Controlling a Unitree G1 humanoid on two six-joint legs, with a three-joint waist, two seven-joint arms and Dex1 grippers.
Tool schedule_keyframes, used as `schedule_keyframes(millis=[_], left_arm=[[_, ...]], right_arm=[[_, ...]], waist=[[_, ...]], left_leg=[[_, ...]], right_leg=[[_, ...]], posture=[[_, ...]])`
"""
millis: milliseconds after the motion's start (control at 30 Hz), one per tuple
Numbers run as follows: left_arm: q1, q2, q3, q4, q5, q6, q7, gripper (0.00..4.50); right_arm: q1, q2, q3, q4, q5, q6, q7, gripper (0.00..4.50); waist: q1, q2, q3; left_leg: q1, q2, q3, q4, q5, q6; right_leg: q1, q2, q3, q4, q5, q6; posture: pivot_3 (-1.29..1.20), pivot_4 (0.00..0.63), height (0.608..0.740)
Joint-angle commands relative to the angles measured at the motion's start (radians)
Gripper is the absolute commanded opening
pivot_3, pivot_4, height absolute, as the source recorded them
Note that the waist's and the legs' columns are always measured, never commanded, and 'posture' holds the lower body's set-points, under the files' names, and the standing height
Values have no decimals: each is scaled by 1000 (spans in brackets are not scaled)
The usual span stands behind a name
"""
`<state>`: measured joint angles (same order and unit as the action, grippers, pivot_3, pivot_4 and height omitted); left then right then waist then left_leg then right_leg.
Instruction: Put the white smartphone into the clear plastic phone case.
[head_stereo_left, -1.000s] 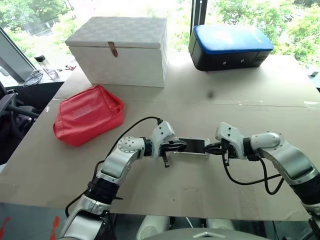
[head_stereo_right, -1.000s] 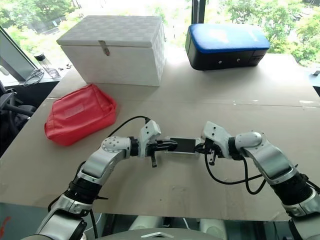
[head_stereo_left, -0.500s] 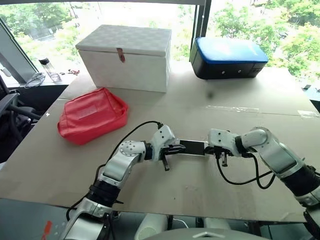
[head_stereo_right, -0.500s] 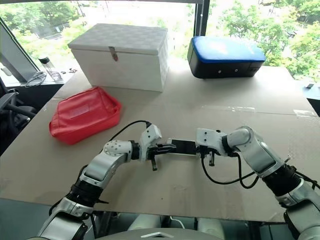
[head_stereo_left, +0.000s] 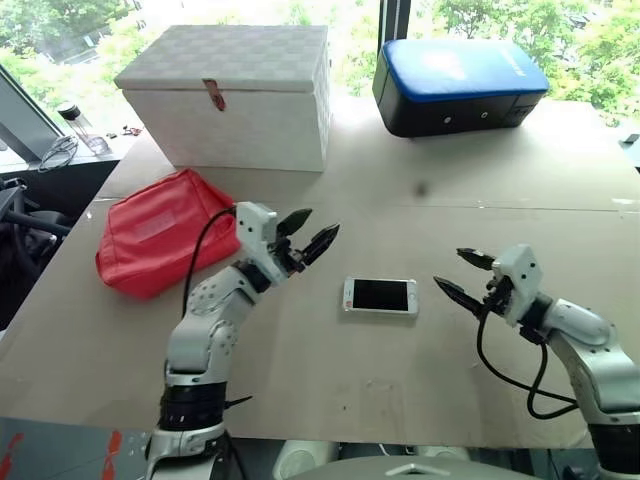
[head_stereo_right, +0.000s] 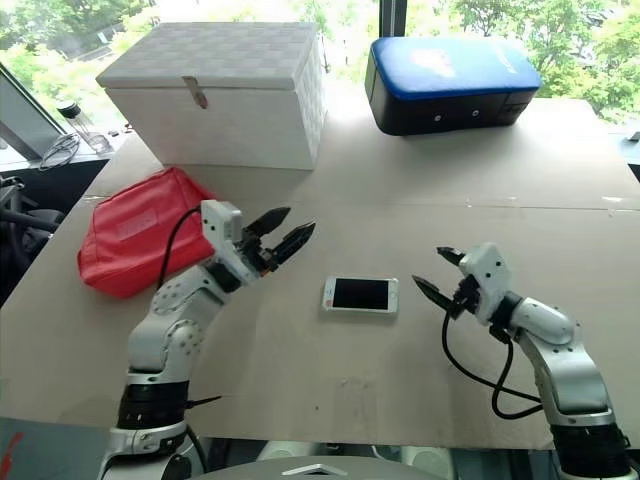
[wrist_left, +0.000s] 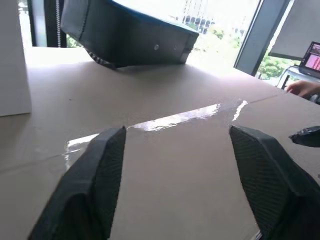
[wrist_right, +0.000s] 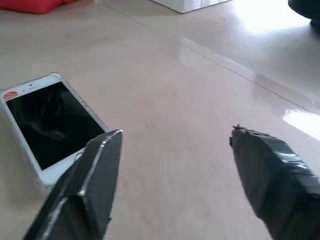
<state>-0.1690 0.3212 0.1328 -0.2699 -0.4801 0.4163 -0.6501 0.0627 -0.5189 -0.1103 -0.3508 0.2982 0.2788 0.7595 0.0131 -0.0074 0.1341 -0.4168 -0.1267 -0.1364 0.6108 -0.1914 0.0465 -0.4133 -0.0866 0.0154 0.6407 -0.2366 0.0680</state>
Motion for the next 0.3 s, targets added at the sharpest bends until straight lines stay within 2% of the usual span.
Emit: schedule_keyframes(millis=[33,167,233,300], left_arm=[[86,74,64,-149,-82,74,-7,4424],[303,175,131,-251,-107,102,-49,4424],[394,196,167,-271,-116,87,-71,4424],[441,204,184,-281,-122,81,-76,4424]], right_arm=[[95,-54,-126,-120,85,12,27,4485],[316,-96,-276,-175,127,-9,83,4485],[405,-96,-329,-182,132,-27,99,4485],[454,-94,-358,-180,125,-55,110,4485]], waist=[[3,0,5],[7,-1,10],[7,-1,13],[7,-2,16]], left_leg=[[0,0,0,0,-2,3],[1,0,1,1,-8,4],[1,0,1,1,-8,4],[1,0,1,1,-8,4]], right_leg=[[0,0,0,0,0,0],[2,-1,0,-1,-1,0],[2,-1,0,-1,-3,-3],[2,-1,0,0,-5,0]], posture=[[0,150,740],[0,150,740],[0,150,740],[0,150,740]])
